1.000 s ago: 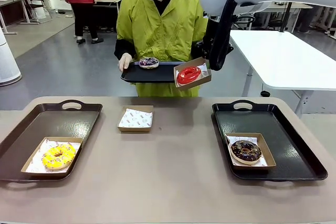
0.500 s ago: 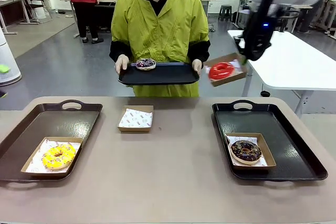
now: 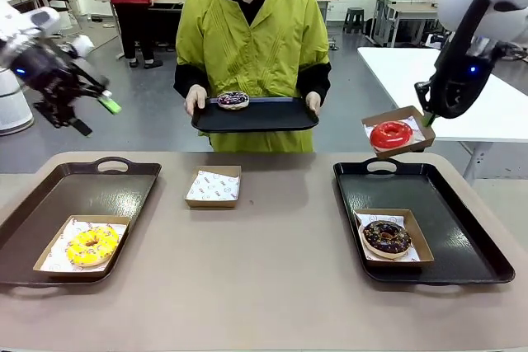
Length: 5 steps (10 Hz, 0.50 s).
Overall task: Individually package the donuts and arrange them on the tray.
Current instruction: Place the picked Paper togo box on the Handle tray while simultaneously picking up another Paper togo box from the table with the other hand.
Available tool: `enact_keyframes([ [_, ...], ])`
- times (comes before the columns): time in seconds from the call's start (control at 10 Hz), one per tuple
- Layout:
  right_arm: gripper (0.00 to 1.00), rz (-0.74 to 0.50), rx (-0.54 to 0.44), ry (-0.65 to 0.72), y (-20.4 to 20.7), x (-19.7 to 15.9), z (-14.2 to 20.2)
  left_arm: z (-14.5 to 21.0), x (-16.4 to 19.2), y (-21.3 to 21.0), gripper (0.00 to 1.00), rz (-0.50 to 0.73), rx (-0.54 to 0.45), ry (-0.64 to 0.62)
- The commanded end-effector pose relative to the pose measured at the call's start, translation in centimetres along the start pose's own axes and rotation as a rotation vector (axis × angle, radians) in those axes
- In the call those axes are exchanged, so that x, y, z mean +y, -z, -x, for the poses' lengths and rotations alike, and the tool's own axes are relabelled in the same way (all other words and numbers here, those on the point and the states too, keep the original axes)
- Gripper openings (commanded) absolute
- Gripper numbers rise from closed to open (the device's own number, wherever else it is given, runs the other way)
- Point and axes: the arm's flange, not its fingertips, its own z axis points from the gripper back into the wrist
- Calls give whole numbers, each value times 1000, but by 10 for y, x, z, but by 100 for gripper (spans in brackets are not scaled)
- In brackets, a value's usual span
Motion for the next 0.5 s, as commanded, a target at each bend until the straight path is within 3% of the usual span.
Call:
enact_keyframes([
  [0.0, 1, -70, -27, -14, 21, -9, -4, -22, -4, 36, 100, -200, -62, -55],
  [0.3, 1, -56, 9, -7, 42, -12, -7, -44, -11, 107, 100, -443, -169, -33],
  [0.4, 1, -28, 37, -4, 51, -10, -7, -46, -14, 129, 100, -497, -163, -2],
])
